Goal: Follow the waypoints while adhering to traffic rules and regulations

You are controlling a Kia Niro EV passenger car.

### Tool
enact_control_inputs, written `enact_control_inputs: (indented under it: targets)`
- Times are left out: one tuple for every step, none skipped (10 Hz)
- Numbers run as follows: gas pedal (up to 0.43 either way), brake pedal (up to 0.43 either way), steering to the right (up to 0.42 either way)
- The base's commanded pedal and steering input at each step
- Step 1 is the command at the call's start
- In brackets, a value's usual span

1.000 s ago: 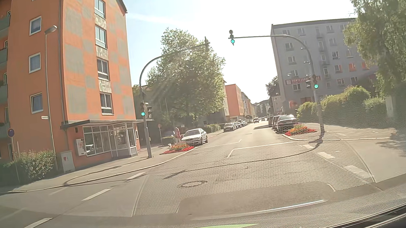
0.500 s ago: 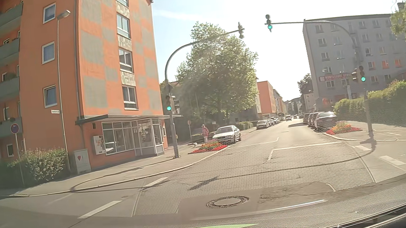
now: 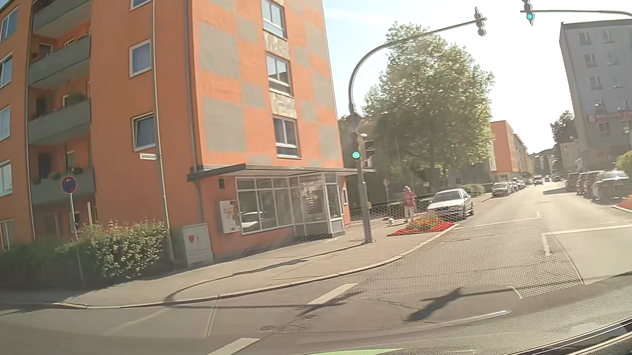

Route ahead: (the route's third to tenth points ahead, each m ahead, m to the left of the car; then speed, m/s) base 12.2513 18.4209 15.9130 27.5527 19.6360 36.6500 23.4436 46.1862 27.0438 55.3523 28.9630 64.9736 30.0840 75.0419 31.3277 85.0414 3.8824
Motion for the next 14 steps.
enact_control_inputs:
  targets:
    - [0.000,0.018,-0.543]
    - [0.000,0.018,-0.555]
    - [0.000,0.018,-0.562]
    - [0.000,0.018,-0.562]
    - [0.000,0.024,-0.562]
    - [0.000,0.018,-0.562]
    - [0.000,0.018,-0.562]
    - [0.000,0.018,-0.559]
    - [0.000,0.018,-0.550]
    - [0.000,0.024,-0.541]
    - [0.000,0.024,-0.533]
    - [0.000,0.024,-0.527]
    - [0.000,0.024,-0.523]
    - [0.000,0.024,-0.520]
